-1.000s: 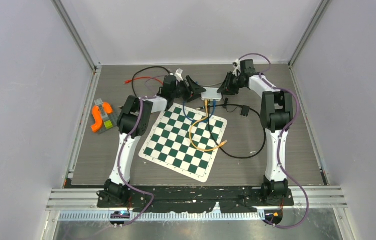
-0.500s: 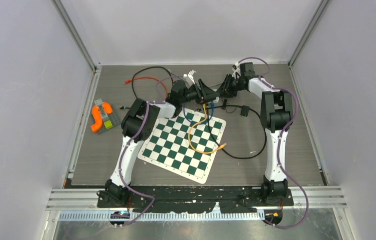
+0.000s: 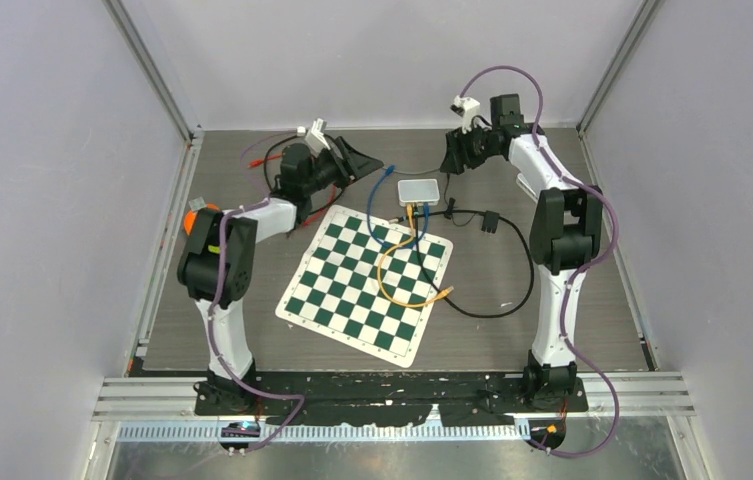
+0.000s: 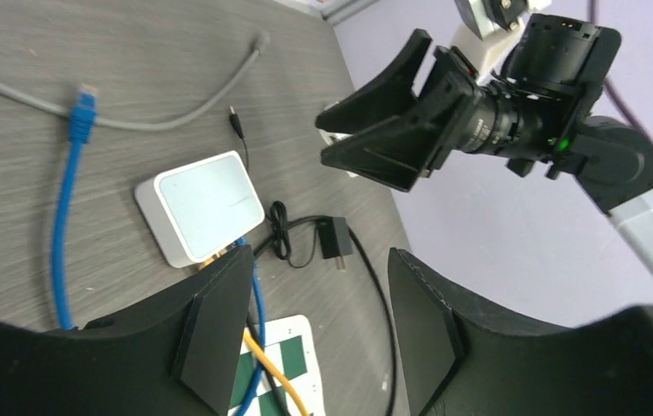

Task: Insert the plug into the switch port
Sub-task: Place the connector at the center of the board.

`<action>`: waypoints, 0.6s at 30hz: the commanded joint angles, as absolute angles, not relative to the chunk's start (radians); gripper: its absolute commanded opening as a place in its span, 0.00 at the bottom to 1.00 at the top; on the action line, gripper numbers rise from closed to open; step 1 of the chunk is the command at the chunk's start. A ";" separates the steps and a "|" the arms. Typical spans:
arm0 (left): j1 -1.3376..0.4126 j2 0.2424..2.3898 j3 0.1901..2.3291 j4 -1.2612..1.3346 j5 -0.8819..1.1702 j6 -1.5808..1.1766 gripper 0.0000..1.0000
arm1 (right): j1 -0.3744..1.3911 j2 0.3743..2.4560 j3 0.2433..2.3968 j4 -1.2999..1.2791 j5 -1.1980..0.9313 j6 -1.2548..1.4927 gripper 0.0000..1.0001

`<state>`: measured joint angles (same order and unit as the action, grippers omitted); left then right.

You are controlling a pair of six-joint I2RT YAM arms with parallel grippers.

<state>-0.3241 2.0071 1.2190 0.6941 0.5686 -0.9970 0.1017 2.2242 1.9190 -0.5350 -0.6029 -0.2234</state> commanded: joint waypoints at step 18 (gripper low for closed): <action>-0.320 1.644 0.914 0.452 0.509 -0.790 0.62 | 0.156 2.312 2.115 -1.075 -0.638 -1.482 0.97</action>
